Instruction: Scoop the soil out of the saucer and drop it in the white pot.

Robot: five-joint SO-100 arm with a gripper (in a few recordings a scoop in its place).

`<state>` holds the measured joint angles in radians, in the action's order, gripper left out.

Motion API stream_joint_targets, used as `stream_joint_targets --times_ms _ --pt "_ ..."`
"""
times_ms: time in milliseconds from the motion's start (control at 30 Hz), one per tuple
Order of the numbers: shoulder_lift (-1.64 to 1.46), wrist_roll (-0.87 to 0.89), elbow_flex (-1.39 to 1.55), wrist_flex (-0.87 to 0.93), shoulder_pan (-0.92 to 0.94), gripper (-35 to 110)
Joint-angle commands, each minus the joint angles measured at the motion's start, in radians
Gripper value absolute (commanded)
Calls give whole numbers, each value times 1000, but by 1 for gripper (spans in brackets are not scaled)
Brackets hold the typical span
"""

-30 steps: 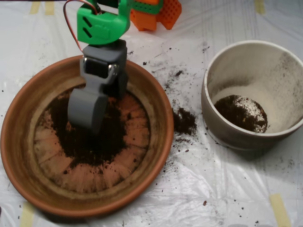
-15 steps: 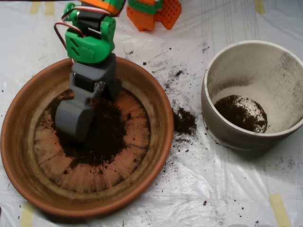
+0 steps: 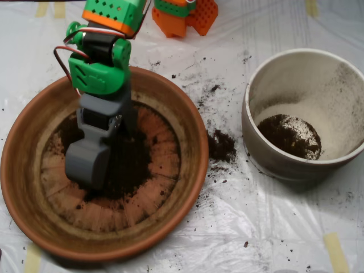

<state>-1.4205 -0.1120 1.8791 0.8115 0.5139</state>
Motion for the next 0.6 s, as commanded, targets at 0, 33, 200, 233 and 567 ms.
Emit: stream_joint_targets --times_ms 0,33,200,233,567 --pt "46 -23 -178 89 3 39" --pt "78 -25 -215 117 11 40" --pt "224 -37 -411 261 29 40" --pt "242 -46 -434 281 29 40" --pt "293 -87 -503 330 37 17"
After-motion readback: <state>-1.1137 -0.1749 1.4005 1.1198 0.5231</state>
